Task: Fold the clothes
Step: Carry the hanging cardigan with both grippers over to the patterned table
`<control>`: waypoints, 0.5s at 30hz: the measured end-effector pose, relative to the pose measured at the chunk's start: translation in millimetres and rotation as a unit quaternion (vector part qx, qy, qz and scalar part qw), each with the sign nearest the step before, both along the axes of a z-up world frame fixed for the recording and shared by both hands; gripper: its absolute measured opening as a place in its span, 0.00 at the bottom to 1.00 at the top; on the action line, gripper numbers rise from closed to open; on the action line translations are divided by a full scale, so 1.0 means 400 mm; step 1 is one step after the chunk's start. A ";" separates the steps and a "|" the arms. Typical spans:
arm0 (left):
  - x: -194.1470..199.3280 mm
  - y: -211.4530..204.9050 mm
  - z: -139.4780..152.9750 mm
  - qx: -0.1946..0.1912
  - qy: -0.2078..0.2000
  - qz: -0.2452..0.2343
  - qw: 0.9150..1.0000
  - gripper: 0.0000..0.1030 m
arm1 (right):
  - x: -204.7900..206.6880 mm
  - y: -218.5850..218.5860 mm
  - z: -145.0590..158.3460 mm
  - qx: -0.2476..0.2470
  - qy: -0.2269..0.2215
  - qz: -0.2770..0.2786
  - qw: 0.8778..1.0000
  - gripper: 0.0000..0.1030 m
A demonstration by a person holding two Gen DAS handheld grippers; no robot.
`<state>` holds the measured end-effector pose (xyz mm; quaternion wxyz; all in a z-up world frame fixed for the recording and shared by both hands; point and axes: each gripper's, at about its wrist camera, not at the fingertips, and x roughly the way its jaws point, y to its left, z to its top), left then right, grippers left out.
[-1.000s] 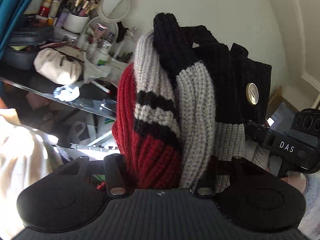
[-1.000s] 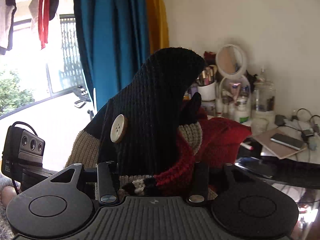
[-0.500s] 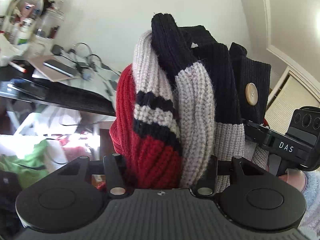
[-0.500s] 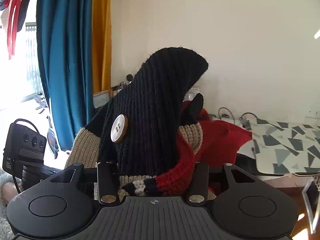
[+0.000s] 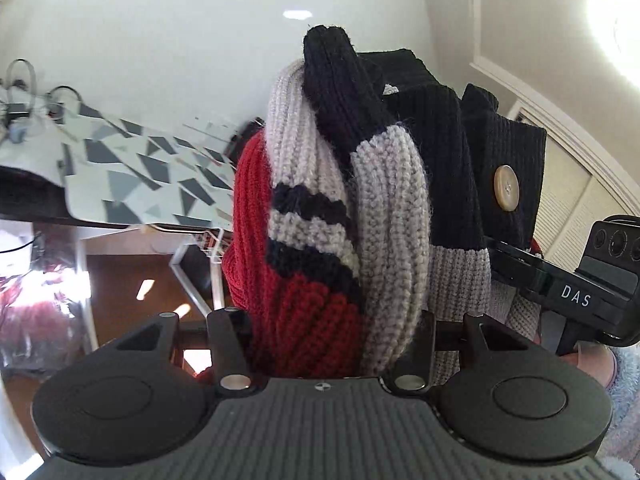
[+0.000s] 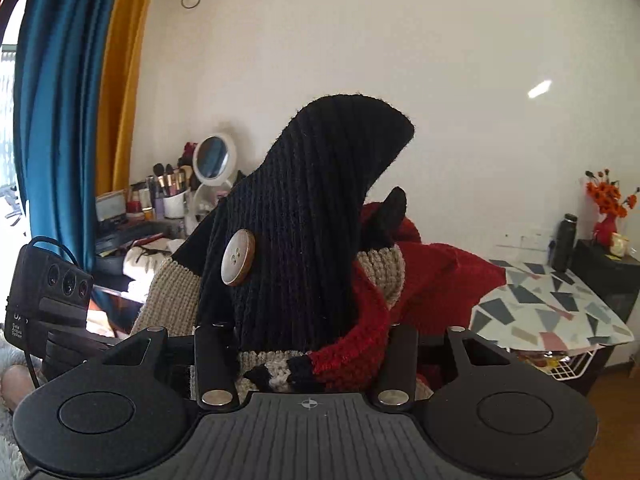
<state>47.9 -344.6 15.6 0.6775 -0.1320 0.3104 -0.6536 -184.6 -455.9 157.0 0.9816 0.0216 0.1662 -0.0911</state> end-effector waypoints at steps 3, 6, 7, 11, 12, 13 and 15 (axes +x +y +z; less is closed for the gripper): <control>-0.001 -0.098 -0.010 0.004 -0.001 -0.021 1.000 0.48 | -0.024 -0.096 -0.021 0.006 -0.003 -0.027 1.000 0.41; 0.018 -0.195 -0.028 0.008 0.004 -0.036 0.999 0.48 | -0.023 -0.193 -0.040 0.012 0.004 -0.045 0.999 0.41; 0.037 -0.230 -0.029 0.011 0.005 -0.040 0.999 0.48 | -0.015 -0.226 -0.049 0.014 0.005 -0.048 0.999 0.41; 0.112 -0.371 -0.030 0.027 0.007 -0.054 0.998 0.48 | 0.056 -0.353 -0.074 0.022 0.011 -0.059 0.998 0.41; 0.131 -0.406 -0.030 0.031 0.008 -0.057 0.998 0.48 | 0.079 -0.384 -0.077 0.027 0.010 -0.063 0.998 0.41; 0.150 -0.441 -0.030 0.034 0.008 -0.061 0.998 0.48 | 0.111 -0.417 -0.083 0.033 0.007 -0.070 0.997 0.41; 0.191 -0.509 -0.022 0.041 0.002 -0.069 0.997 0.48 | 0.158 -0.486 -0.091 0.044 0.001 -0.078 0.996 0.41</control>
